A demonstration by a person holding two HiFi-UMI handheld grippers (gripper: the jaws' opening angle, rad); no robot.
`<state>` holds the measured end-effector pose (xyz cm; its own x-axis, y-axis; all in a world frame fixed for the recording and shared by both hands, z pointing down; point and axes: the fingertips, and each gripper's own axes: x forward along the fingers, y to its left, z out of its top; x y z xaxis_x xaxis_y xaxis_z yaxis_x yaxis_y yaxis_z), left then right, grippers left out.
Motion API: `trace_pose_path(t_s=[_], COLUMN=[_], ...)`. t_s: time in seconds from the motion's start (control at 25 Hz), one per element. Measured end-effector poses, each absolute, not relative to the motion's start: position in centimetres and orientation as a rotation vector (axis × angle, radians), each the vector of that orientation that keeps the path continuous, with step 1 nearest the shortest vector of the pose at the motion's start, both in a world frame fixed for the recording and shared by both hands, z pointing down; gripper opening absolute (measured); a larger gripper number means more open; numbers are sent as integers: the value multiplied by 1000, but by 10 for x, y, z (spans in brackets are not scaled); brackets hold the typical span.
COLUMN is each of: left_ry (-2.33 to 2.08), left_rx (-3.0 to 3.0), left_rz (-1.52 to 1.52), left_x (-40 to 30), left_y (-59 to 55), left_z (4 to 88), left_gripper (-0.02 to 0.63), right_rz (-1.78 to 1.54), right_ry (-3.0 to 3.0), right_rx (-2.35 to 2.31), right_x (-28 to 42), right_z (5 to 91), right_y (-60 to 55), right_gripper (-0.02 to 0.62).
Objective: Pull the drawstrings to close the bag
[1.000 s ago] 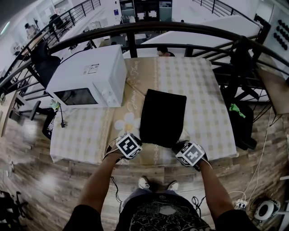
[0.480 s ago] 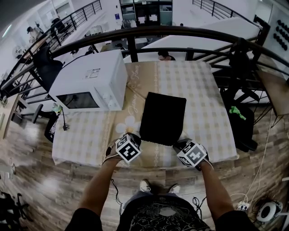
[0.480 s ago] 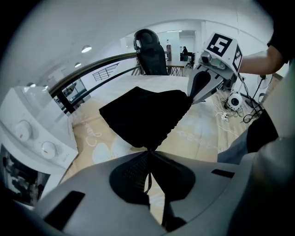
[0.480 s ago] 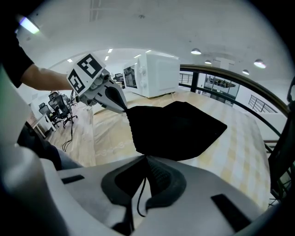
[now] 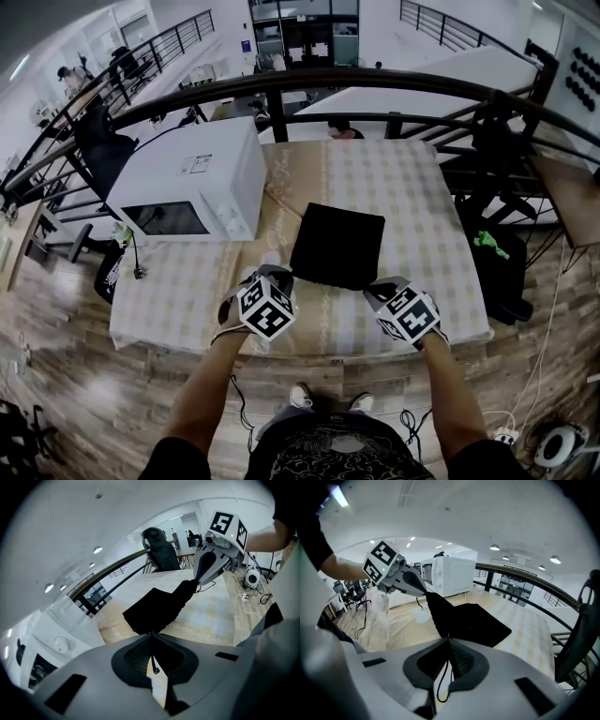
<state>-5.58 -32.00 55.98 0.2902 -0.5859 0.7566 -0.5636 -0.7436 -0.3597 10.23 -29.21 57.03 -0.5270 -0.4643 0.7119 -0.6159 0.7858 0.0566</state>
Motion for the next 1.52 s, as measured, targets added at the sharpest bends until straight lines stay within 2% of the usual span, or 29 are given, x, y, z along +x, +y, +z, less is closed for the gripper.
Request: trace_pose_path(t_s=[1.52], left_ry=[1635], left_rx=[-2339], left_rz=[-641], left_x=[-43], left_y=[-368], left_z=[288], left_gripper=[29], right_rz=[-320], right_ry=[-2333], right_rx=[1311], right_x=[119], right_z=[307], right_y=[-370], right_gripper=[21])
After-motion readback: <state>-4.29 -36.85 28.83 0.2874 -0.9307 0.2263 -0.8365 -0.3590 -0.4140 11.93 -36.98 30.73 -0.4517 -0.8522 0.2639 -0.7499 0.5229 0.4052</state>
